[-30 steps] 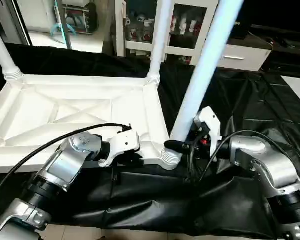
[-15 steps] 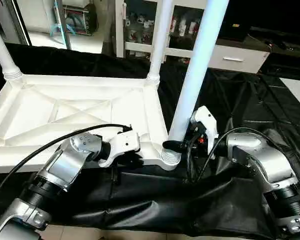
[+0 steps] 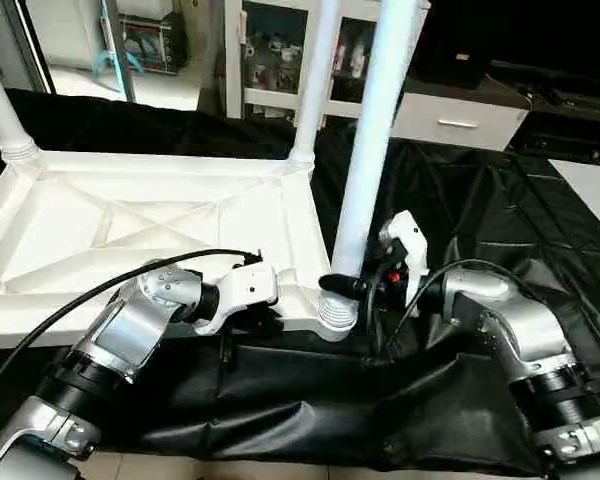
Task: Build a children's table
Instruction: Move to table
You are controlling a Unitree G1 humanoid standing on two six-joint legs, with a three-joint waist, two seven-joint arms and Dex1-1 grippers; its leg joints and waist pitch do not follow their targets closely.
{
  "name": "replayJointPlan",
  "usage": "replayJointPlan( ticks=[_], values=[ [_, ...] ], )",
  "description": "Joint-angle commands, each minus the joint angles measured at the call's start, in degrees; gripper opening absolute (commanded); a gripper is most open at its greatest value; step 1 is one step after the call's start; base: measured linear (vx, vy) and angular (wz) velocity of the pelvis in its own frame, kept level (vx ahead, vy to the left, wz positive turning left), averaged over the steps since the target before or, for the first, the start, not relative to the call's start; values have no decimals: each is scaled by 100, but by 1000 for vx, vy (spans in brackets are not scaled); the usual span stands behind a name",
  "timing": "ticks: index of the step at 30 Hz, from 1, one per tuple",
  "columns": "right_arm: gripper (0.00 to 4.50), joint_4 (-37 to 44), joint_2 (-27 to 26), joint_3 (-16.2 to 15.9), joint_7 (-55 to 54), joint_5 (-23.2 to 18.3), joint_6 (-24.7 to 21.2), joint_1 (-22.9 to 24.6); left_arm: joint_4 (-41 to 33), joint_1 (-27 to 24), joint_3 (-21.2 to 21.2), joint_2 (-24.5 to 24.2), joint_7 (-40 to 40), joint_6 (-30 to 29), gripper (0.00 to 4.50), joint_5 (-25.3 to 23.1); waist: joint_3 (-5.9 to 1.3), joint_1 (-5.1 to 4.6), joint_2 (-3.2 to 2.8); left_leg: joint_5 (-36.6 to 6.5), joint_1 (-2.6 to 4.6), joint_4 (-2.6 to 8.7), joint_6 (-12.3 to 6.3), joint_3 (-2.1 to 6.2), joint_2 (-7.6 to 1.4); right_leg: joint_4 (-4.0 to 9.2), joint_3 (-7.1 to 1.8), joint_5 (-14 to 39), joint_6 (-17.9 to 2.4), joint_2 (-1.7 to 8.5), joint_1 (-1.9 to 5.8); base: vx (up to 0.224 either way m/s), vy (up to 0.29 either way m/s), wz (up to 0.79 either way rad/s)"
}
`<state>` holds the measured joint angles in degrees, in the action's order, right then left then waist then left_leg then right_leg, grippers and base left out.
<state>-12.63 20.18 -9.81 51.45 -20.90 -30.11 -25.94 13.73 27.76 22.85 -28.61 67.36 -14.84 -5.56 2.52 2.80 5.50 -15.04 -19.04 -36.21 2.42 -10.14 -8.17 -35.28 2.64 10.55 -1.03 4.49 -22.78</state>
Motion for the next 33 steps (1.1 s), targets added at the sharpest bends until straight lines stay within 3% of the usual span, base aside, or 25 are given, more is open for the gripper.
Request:
replayJointPlan(
  ticks=[1,11,16,21,27,33],
  values=[
    [191,-230,20,-2,-176,121,-101,7,81,-137,410,117,126,-25,5,-89,-245,-32,-100,-602,5,596,112,196,-529,362,-307,1042,-1381,501,211,0,0,0],
    [191,-369,-58,202,-331,142,46,51,101,-148,365,109,79,25,5,-98,-228,-47,-79,-839,4,619,167,210,-537,408,-317,1437,-1256,519,185,0,0,0],
    [191,-245,-77,417,-341,21,160,276,107,-153,324,108,67,18,5,-99,-238,-48,-93,-700,2,619,122,199,-537,382,-312,1097,-1320,508,191,0,0,0],
    [191,-128,-201,618,-404,-115,346,625,149,-130,298,93,63,34,5,-97,-218,-38,-113,-934,4,647,167,214,-547,420,-314,1425,-1252,515,181,0,0,0],
    [191,-20,-335,730,-492,-191,582,953,203,-82,270,85,66,57,5,-100,-225,-34,-124,-835,0,660,141,205,-545,411,-314,1157,-1275,510,192,0,0,0],
    [191,216,-390,743,-505,-81,1049,1343,309,5,230,99,31,83,5,-114,-213,4,-139,-899,3,673,125,200,-547,441,-322,1297,-1234,512,178,0,0,0]
  ],
)
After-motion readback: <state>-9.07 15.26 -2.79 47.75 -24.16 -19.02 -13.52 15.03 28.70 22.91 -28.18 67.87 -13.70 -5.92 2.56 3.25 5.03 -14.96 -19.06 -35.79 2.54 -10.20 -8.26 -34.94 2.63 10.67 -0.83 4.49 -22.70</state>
